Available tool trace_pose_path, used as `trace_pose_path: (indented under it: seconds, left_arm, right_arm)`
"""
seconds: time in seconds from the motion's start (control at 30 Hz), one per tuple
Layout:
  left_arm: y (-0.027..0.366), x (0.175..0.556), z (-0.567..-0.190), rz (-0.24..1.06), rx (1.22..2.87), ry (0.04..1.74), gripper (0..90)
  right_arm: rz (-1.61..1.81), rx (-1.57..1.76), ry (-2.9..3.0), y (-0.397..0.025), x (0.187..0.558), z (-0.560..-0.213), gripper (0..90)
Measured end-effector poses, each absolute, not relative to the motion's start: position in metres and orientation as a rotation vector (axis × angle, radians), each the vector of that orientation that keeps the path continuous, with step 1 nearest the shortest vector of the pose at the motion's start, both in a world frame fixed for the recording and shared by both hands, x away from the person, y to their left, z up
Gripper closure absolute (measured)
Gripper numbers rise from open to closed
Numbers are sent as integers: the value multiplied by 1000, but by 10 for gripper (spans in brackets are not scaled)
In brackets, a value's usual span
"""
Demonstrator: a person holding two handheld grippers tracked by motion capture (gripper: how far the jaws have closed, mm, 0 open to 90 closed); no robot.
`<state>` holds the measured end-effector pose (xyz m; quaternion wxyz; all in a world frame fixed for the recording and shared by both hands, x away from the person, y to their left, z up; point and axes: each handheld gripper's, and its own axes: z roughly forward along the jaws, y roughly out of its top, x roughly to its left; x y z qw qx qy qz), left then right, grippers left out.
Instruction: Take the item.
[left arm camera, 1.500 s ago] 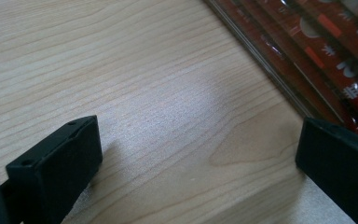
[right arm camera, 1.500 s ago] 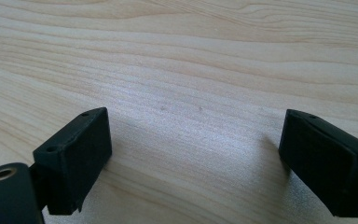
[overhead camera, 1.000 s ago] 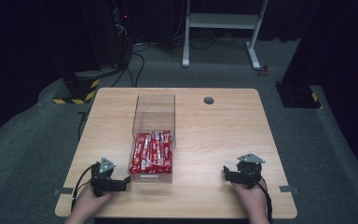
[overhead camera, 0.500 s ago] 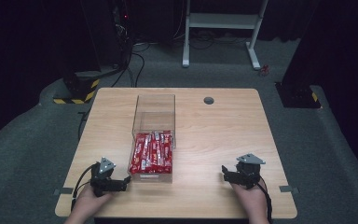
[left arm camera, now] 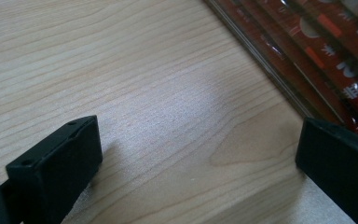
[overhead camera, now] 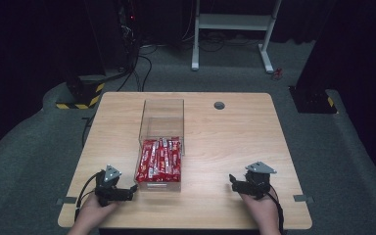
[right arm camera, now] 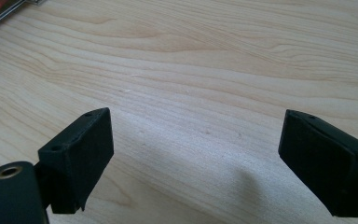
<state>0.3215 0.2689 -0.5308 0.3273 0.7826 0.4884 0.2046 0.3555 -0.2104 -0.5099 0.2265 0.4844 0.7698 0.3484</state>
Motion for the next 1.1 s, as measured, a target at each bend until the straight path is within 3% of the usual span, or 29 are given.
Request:
trace_pose_path:
  seconds: [1.1]
  left_arm:
    - [269, 321, -531, 536, 2049, 1279, 6]
  right_arm:
    - [1030, 1209, 2205, -163, 342, -508, 129]
